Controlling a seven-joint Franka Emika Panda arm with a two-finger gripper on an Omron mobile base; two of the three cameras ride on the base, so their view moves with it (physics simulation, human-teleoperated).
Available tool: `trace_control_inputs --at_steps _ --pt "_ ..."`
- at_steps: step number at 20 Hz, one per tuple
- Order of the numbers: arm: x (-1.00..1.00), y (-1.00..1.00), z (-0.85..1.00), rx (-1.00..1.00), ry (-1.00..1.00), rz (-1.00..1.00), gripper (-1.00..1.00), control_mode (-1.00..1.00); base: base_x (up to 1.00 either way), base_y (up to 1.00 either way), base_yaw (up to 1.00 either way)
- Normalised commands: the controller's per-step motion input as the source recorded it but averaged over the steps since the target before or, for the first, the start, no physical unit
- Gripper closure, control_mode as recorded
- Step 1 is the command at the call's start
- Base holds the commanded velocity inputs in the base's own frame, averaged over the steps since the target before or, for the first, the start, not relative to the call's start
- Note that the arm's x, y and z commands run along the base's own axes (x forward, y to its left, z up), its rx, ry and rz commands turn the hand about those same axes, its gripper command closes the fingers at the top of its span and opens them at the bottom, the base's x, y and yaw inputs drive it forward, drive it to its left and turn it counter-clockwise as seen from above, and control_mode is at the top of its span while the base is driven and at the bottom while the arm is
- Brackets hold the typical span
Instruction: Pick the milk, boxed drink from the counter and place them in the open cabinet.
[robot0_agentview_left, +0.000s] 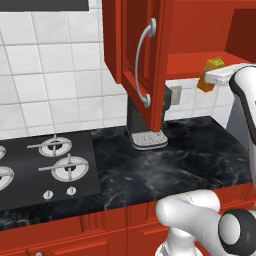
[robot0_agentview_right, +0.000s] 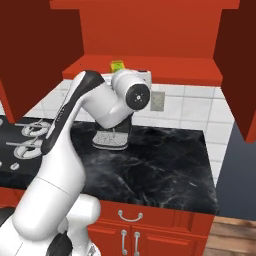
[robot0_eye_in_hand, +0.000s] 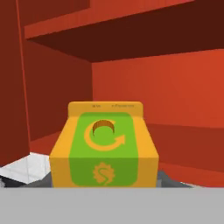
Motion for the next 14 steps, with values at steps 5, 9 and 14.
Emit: trace_control_inputs --at_steps 5,9,14 --pt "0.01 -0.02 0.41 0.0 -0.02 -0.04 1.0 -1.0 0.0 0.0 0.0" --pt "0.04 0.08 0.03 -0.08 -0.09 0.0 1.0 -1.0 0.0 0.0 0.0" --pt "0.02 0.17 0.0 -0.11 -0.03 0.0 1.0 -1.0 0.0 0.0 0.0"
